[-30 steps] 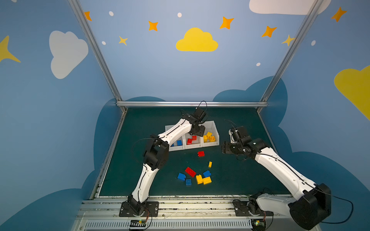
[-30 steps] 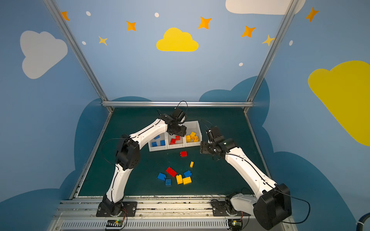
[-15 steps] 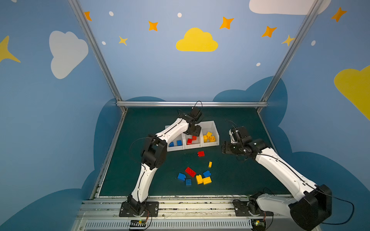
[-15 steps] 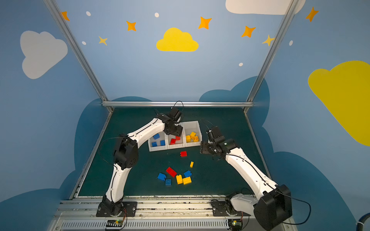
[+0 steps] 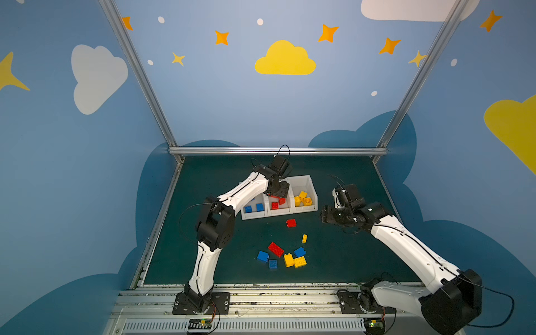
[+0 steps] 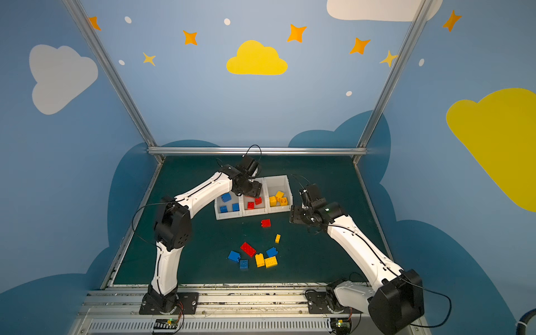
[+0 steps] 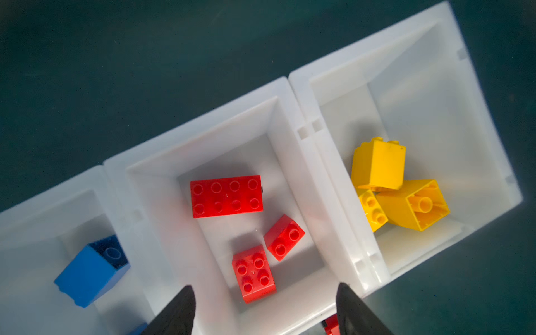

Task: Sort the legos into containers by color
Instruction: 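Carry the large red brick with the left gripper into the middle compartment and release, then grasp the red brick by the bin with the right gripper while the left withdraws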

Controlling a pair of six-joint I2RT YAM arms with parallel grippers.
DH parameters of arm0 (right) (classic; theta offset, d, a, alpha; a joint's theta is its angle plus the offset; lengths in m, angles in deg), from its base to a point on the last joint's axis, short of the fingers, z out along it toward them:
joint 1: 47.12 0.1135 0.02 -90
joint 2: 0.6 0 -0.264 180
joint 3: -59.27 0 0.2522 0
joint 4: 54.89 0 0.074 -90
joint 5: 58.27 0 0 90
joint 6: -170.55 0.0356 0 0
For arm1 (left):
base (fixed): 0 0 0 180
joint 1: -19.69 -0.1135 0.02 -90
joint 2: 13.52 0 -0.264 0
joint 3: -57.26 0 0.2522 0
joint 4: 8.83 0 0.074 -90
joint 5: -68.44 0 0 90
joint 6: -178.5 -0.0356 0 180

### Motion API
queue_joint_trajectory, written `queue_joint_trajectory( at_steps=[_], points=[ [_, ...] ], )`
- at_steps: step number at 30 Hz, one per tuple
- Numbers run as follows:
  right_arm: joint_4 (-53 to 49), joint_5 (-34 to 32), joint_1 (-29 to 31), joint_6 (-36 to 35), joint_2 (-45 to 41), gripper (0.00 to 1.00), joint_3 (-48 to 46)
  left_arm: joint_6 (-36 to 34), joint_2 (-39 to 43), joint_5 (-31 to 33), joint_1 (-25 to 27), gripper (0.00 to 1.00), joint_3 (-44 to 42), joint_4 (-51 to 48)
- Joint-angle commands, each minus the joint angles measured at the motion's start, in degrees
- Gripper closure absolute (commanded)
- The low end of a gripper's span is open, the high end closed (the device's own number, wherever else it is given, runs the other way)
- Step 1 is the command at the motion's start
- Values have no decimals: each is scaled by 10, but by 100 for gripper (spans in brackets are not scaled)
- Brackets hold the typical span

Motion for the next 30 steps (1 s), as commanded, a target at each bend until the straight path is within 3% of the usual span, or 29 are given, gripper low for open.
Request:
queue_joint_trajectory(
  at_steps=[1,15,30],
  points=[
    [6,15,-1,-2,-4,27,-9,10,42,4,-8,23,-30,18],
    [22,22,40,-9,84,28,18,56,219,-2,-41,22,-228,81],
    [-35,5,135,-13,301,30,170,130,395,0,-80,21,-447,120]
  ],
)
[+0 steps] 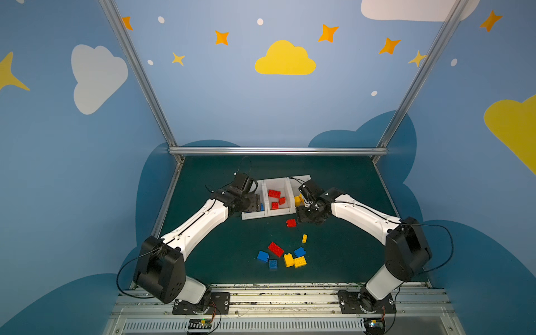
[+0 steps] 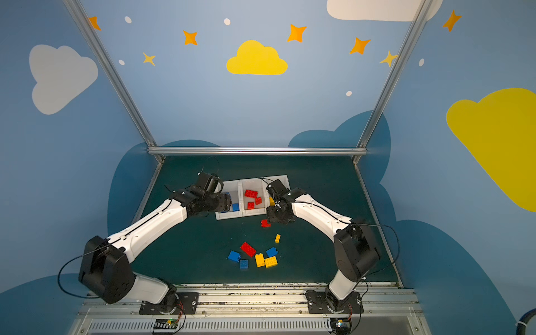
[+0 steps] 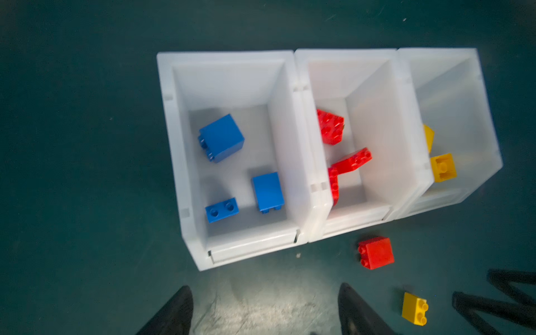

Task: Sort the legos into containers by color
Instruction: 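Grasp the red brick by the bin with the right gripper while the left withdraws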

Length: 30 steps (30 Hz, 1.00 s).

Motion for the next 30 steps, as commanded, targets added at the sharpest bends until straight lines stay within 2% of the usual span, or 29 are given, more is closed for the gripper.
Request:
queue_joint_trajectory(
  at_steps=[1,15,30],
  points=[
    [-14,-3,15,-5,31,30,24,25,35,3,-9,21,-32,10],
    [-25,-29,41,-10,140,32,97,58,145,19,-19,20,-141,34],
    [-5,-33,44,2,191,45,116,64,170,24,-19,20,-163,33]
  ],
)
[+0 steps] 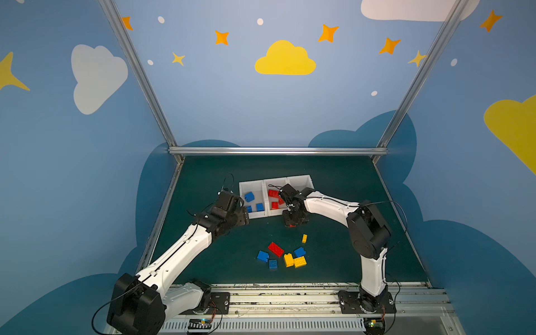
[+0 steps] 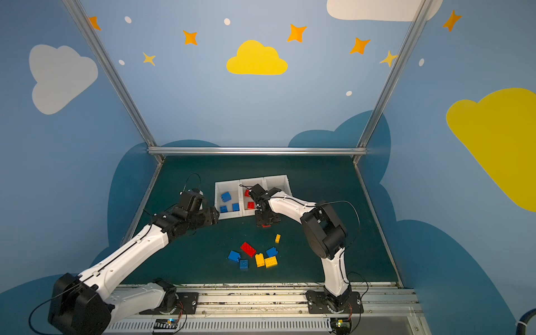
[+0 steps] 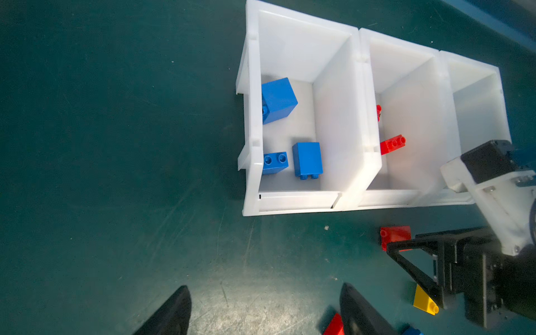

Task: Sort the legos into containers by color
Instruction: 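Grasp the red brick by the bin with the right gripper while the left withdraws, then lift the red brick with the right gripper into the middle compartment and release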

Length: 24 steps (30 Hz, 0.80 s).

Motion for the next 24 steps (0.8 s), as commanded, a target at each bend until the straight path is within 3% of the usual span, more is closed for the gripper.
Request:
queue_joint_trajectory(
  at_steps=[1,16,24],
  points=[
    [-5,-6,3,5,19,46,12,5,12,9,-3,19,-7,3],
    [-3,-7,7,5,28,61,11,6,14,11,-3,19,-11,5],
    [-34,-13,15,-9,-32,63,24,3,17,14,-4,19,-10,3]
  ],
)
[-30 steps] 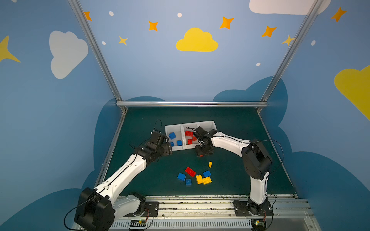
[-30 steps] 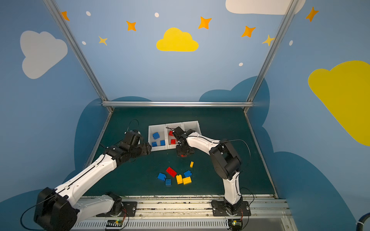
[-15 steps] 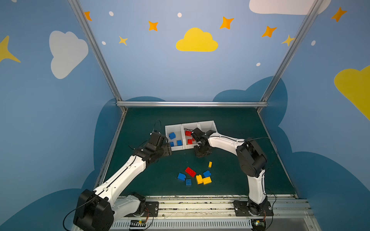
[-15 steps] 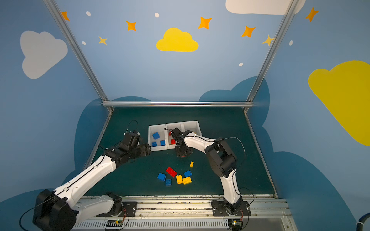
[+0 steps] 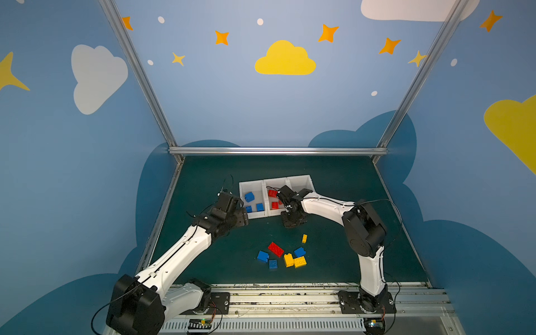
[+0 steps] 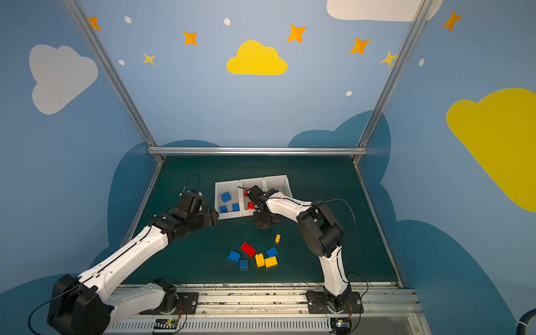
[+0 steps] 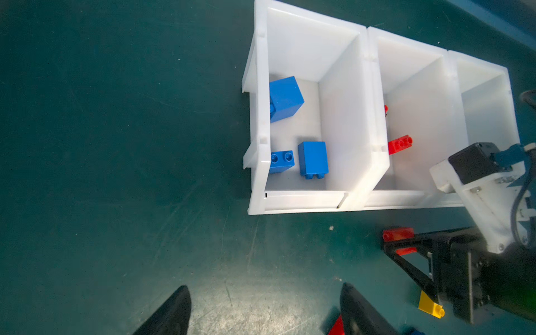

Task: Sort the legos into containers by color
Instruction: 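Lift the red brick with the right gripper into the middle compartment and release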

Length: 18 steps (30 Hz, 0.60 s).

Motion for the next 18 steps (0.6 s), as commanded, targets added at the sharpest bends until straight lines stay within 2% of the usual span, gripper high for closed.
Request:
queue_joint_trajectory(
  at_steps=[1,5,8,18],
  points=[
    [-37,-11,8,-12,-57,63,25,-1,13,6,-3,19,-4,1],
    [-47,-12,8,-33,-90,63,53,-1,16,5,-3,19,-6,-1],
    [-53,-10,7,-56,-82,63,96,1,22,3,-3,19,-9,-1],
    [-89,25,-16,-91,59,62,279,19,49,-10,-3,19,-36,-4]
  ],
)
